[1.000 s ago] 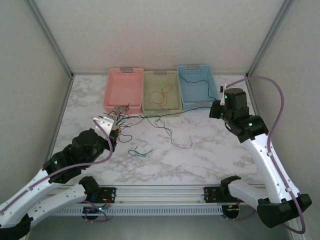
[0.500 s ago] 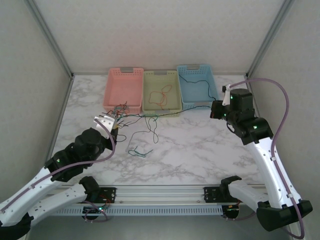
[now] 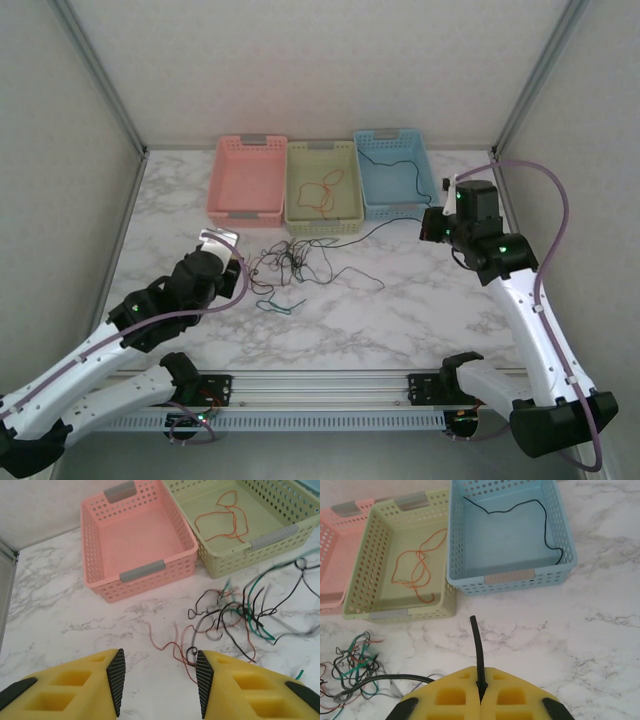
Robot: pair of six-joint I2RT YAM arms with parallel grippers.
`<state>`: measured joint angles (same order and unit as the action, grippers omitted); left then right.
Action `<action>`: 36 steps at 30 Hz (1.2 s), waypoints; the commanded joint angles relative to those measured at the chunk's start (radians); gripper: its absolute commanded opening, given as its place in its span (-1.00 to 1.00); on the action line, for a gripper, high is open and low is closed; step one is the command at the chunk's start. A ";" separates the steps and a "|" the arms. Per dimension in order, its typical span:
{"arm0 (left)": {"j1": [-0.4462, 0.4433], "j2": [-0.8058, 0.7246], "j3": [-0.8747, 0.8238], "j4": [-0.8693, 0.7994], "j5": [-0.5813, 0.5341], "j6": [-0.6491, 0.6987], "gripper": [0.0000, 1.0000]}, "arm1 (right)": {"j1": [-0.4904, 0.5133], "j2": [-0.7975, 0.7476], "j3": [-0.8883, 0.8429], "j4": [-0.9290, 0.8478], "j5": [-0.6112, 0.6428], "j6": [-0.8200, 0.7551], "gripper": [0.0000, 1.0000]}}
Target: Untangle the cables
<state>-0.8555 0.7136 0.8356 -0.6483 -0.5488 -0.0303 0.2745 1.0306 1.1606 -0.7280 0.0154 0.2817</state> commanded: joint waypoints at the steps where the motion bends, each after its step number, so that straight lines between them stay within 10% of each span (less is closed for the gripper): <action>1: 0.007 0.000 0.031 -0.028 -0.022 -0.022 -0.11 | -0.006 -0.001 -0.016 0.022 -0.035 0.021 -1.00; 17: 0.006 0.301 0.036 0.259 0.515 -0.267 0.07 | -0.006 -0.017 0.010 0.014 -0.130 0.042 -1.00; 36: 0.134 0.742 0.164 0.393 0.606 -0.226 -0.08 | -0.006 -0.038 0.001 -0.001 -0.130 0.030 -1.00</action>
<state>-0.7303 1.4479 0.9539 -0.2634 0.0731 -0.2764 0.2745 1.0149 1.1526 -0.7261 -0.1005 0.3073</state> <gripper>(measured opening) 0.466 0.048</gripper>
